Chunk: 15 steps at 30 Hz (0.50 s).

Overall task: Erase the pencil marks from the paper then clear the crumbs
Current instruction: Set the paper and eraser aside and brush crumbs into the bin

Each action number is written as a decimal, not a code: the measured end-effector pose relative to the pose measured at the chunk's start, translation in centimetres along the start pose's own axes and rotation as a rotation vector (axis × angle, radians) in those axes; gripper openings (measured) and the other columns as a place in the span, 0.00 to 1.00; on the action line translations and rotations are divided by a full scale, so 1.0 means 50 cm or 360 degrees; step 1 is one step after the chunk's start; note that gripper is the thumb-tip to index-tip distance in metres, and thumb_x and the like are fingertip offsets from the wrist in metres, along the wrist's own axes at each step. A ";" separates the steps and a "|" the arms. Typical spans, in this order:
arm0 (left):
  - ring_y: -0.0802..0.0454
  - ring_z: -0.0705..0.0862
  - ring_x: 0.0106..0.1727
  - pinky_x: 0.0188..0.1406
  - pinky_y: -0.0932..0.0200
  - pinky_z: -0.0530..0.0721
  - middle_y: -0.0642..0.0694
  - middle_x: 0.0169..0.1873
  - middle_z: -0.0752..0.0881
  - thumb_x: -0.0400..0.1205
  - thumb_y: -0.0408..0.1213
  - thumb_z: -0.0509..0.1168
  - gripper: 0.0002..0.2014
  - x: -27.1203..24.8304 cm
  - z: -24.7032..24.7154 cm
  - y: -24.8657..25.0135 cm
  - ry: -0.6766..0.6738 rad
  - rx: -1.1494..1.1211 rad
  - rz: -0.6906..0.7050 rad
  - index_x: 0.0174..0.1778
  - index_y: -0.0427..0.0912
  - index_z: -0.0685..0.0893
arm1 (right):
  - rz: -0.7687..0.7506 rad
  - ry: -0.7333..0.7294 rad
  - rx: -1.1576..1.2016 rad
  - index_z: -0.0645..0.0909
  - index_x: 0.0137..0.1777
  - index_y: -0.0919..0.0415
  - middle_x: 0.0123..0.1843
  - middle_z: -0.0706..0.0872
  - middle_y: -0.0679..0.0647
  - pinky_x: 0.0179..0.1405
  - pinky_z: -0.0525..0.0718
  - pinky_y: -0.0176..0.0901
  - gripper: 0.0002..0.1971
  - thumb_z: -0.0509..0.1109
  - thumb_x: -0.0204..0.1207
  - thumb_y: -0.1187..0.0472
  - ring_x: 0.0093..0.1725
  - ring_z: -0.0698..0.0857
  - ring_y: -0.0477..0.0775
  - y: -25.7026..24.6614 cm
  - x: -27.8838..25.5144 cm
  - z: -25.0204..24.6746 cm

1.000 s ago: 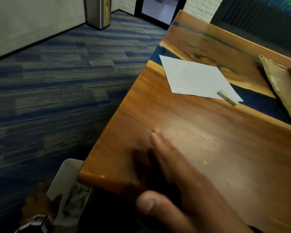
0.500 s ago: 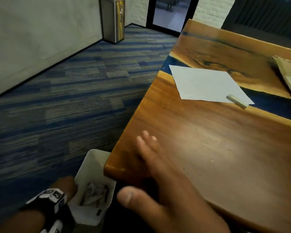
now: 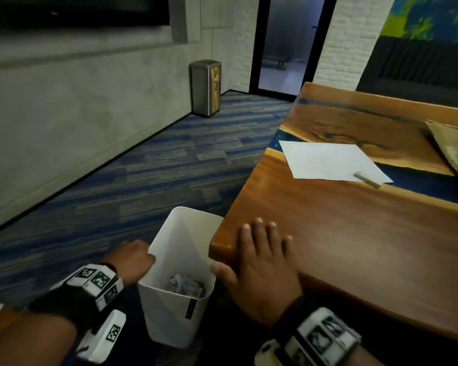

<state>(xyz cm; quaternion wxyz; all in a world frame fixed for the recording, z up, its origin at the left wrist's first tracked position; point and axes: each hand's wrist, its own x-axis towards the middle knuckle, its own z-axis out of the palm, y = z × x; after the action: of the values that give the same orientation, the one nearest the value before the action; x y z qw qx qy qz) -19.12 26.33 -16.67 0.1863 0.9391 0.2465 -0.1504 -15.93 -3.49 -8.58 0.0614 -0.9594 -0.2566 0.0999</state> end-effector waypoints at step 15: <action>0.46 0.86 0.53 0.49 0.57 0.81 0.42 0.54 0.87 0.86 0.41 0.60 0.10 -0.050 -0.060 0.014 0.0033 0.0248 0.0055 0.49 0.40 0.84 | 0.0087 -0.0011 0.0034 0.48 0.87 0.40 0.91 0.41 0.51 0.79 0.36 0.78 0.37 0.40 0.80 0.27 0.87 0.38 0.68 0.095 0.015 -0.030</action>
<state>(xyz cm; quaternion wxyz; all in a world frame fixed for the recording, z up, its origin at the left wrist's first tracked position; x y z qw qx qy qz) -20.29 26.03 -12.87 0.1127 0.9564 0.2198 -0.1561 -12.68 -7.32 -8.06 0.0679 -0.9650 -0.2294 0.1077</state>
